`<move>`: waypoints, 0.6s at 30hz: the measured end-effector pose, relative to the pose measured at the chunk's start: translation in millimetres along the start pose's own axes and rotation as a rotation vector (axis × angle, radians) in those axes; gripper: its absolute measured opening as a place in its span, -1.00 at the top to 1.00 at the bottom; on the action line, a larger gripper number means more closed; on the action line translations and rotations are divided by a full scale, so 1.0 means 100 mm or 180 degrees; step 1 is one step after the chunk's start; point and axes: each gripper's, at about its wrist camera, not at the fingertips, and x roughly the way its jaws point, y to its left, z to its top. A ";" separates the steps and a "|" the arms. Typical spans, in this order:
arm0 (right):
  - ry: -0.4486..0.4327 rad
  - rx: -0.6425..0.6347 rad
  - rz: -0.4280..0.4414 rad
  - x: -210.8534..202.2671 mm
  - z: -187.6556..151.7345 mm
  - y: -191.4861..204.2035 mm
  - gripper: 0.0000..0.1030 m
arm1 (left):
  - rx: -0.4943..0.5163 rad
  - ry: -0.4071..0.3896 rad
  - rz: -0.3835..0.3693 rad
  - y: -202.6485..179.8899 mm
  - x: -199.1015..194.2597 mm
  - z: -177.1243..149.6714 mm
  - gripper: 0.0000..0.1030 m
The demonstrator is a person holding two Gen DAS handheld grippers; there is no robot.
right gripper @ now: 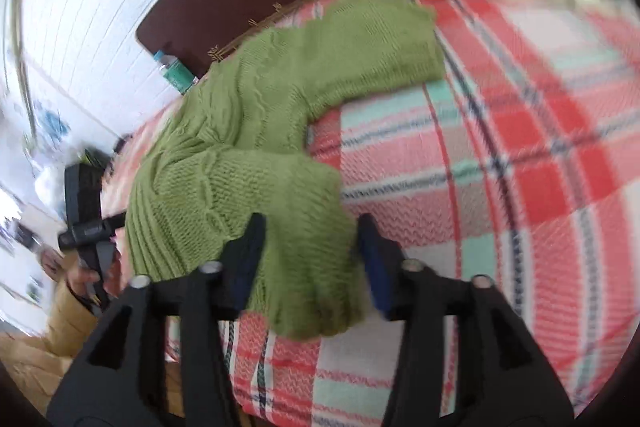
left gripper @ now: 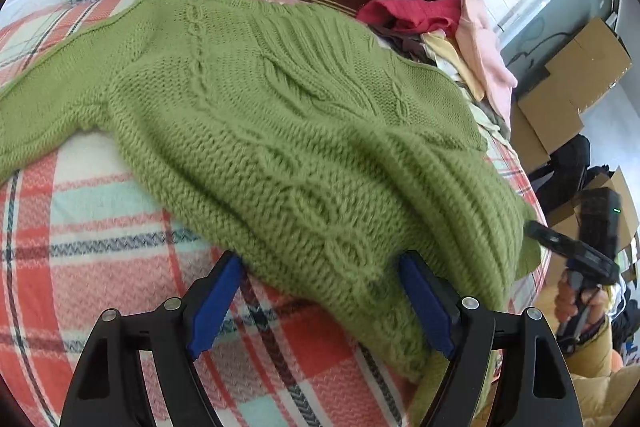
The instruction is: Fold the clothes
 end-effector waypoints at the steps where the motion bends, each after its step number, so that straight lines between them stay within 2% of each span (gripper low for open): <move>1: -0.0080 -0.0239 -0.0021 -0.12 0.02 0.15 -0.23 | -0.0010 0.0003 0.0003 0.00 0.00 0.01 -0.61; 2: -0.0121 -0.0498 0.0057 -0.21 0.03 0.36 -0.33 | -0.0021 0.0007 0.0006 0.00 0.01 0.02 -0.61; 4: -0.0145 -0.0959 0.0291 -0.30 -0.01 0.76 -0.37 | -0.0043 0.0015 0.0012 -0.01 0.01 0.04 -0.61; 6: -0.0028 -0.1221 0.0532 -0.20 -0.07 1.09 -0.39 | -0.0065 0.0023 0.0017 -0.01 0.02 0.05 -0.61; 8: 0.0248 -0.1244 0.0695 0.13 -0.12 1.31 -0.39 | -0.0087 0.0032 0.0023 -0.01 0.03 0.07 -0.61; 11: 0.0636 -0.1328 0.0507 0.70 -0.28 1.56 -0.39 | -0.0111 0.0043 0.0025 -0.01 0.02 0.07 -0.61; 15: 0.0843 -0.1546 0.0101 1.07 -0.48 1.64 -0.39 | -0.0153 0.0043 -0.0012 0.01 -0.03 0.02 -0.61; 16: 0.0820 -0.1535 0.0094 1.07 -0.47 1.60 -0.17 | -0.0161 0.0040 -0.0021 0.02 -0.04 0.00 -0.61; 17: 0.0793 -0.1519 0.0096 1.06 -0.46 1.56 0.39 | -0.0166 0.0040 -0.0041 0.03 -0.05 -0.01 -0.61; 18: 0.0758 -0.1449 0.0120 1.03 -0.42 1.50 0.79 | -0.0171 0.0041 -0.0065 0.03 -0.06 -0.02 -0.61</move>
